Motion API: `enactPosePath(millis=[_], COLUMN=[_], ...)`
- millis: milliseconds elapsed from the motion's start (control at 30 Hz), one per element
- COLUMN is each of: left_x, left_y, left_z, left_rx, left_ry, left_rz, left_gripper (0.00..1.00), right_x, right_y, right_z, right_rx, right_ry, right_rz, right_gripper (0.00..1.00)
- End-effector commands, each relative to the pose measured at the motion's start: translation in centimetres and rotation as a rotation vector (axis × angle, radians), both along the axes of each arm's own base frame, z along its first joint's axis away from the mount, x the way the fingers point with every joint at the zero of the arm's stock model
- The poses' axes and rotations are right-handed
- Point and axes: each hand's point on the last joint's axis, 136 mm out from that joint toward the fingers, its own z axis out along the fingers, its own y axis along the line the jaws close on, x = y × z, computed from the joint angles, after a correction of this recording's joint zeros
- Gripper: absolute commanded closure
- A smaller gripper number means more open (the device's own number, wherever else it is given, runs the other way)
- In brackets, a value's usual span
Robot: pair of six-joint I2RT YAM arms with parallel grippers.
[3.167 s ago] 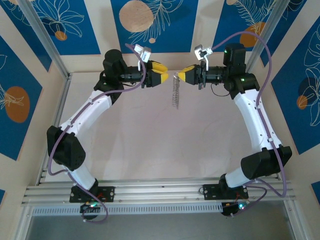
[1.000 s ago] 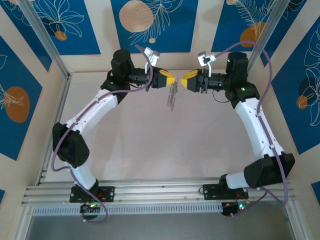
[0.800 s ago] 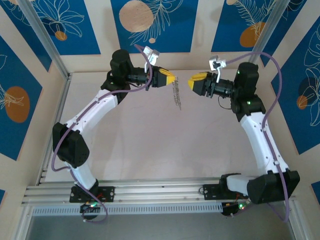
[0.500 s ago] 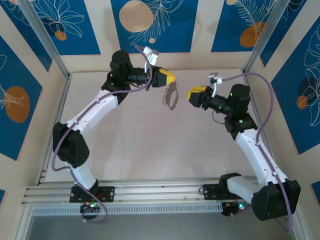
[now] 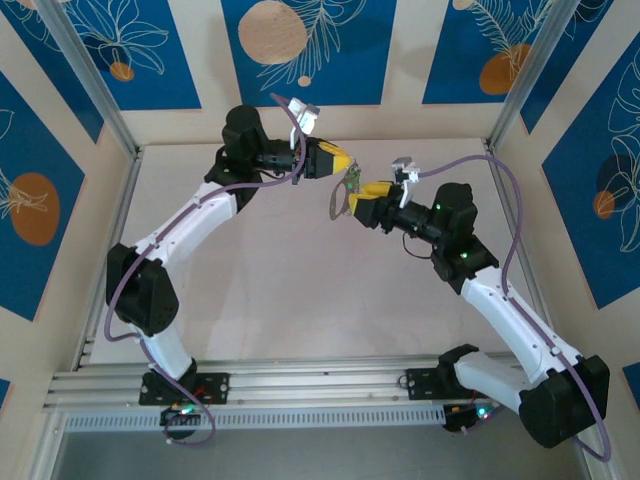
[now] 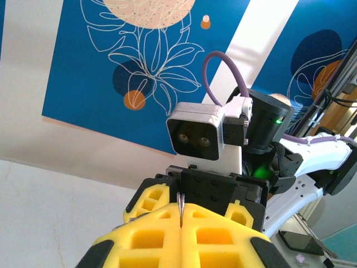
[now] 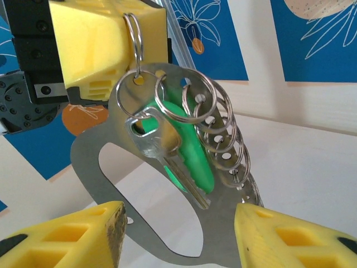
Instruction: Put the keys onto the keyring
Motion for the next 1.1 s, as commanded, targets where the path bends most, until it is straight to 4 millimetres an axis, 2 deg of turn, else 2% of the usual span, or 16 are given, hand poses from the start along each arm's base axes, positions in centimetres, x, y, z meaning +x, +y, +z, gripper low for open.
enactPosePath(millis=[0, 267, 633, 833, 1067], left_x=[-1.8, -1.9, -2.1, -2.0, -1.9], left_y=[0.4, 0.3, 0.1, 0.0, -0.1], left_z=[2.4, 2.3, 2.4, 2.4, 2.5], left_rx=[-0.043, -0.046, -0.05, -0.05, -0.05], left_ry=[-0.071, -0.069, -0.069, -0.066, -0.067], left_rz=[-0.026, -0.032, -0.038, -0.035, -0.028], left_gripper=[1.0, 1.0, 1.0, 1.0, 1.0], right_x=[0.5, 1.2, 2.7, 2.5, 2.3], right_y=[0.2, 0.7, 0.5, 0.6, -0.2], right_z=[1.9, 2.6, 2.1, 2.0, 1.9], right_rx=[-0.006, -0.01, -0.049, -0.058, -0.069], right_ry=[-0.068, -0.084, -0.092, -0.097, -0.11], right_rz=[-0.017, -0.013, -0.062, -0.055, -0.088], right_gripper=[0.44, 0.43, 0.43, 0.44, 0.54])
